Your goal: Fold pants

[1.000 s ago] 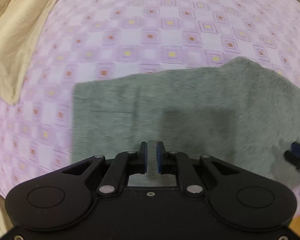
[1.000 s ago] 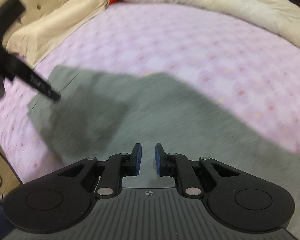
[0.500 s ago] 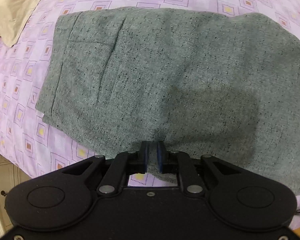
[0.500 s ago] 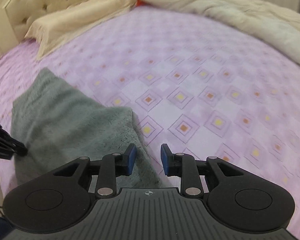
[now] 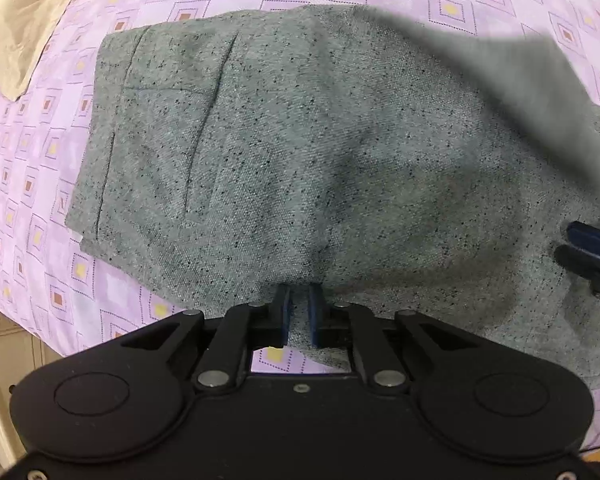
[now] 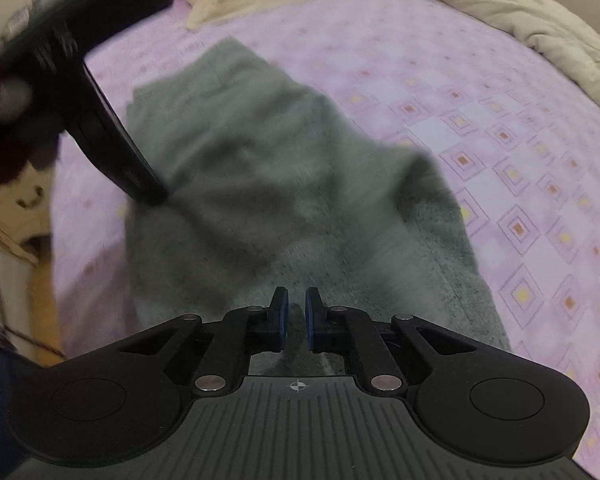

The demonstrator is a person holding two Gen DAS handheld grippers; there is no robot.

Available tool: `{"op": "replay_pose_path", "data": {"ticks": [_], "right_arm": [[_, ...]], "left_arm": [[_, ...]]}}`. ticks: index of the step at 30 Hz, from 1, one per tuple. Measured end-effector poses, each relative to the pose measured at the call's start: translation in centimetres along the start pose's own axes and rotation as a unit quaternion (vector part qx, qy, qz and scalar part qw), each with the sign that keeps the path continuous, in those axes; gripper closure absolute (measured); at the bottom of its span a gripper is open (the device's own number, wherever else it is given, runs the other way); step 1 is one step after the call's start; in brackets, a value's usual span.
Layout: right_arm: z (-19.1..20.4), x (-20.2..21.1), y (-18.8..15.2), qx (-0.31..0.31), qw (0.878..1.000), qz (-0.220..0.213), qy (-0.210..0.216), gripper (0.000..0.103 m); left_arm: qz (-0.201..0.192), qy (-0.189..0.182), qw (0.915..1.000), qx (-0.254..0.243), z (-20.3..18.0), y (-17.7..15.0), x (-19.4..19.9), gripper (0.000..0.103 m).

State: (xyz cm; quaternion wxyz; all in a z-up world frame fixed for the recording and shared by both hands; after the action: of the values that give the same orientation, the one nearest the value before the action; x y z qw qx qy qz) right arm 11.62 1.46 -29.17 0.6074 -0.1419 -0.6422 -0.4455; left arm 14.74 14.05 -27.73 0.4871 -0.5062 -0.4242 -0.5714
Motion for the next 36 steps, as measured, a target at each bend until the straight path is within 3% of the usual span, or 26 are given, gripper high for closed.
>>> {"op": "replay_pose_path", "data": {"ticks": [3,5,8,9,13,16,21,25,30,36], "right_arm": [[-1.4,1.0,1.7,-0.036,0.999,-0.027,-0.016,0.092],[-3.1,2.9,3.9,-0.067,0.994,-0.079,-0.026,0.091],[-5.9,5.0,7.0,-0.111,0.984,-0.133,-0.030,0.075],[-6.9,5.0,8.0,-0.127,0.982,-0.137,-0.024,0.075],[-10.7,1.6,9.8,-0.188,0.979,-0.074,0.010,0.075],[-11.4,-1.5,9.1,-0.188,0.982,-0.025,0.009,0.075],[-6.5,-2.7,6.5,-0.140,0.985,0.049,0.089,0.075],[-5.2,-3.4,5.8,-0.121,0.987,0.055,0.091,0.075],[-7.3,-4.8,7.8,-0.175,0.980,0.038,0.084,0.075],[-9.3,-5.1,9.2,-0.196,0.978,0.025,0.068,0.075]], "left_arm": [[-0.001,-0.006,1.0000,-0.006,0.3,0.0,0.2,0.091],[-0.004,-0.009,0.9999,-0.009,0.4,0.1,0.2,0.091],[-0.009,-0.011,0.9998,-0.016,0.4,0.2,0.2,0.091],[-0.010,-0.011,0.9997,-0.017,0.4,0.1,0.2,0.091],[-0.020,-0.012,0.9996,-0.019,0.4,-0.3,0.4,0.091],[-0.023,-0.014,0.9995,-0.016,0.4,-0.5,0.4,0.091],[-0.026,-0.018,0.9994,-0.016,0.6,-0.8,0.5,0.091],[-0.028,-0.023,0.9992,-0.018,0.8,-0.9,0.5,0.091],[-0.027,-0.026,0.9991,-0.019,1.0,-0.8,0.4,0.091],[-0.028,-0.029,0.9990,-0.016,1.2,-0.7,0.5,0.091]]}}
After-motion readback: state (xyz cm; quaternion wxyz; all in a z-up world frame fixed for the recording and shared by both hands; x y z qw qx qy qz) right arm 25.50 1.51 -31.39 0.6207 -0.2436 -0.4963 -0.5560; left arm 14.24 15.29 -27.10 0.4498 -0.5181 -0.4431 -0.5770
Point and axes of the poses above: each gripper's, at about its wrist camera, not at the fingertips, and x roughly against the way its jaws point, z to its left, y to its top, the point moved 7 cm from there along -x, roughly the way its jaws point, and after that the axes turned 12 degrees about -x, right-handed, at the moved point
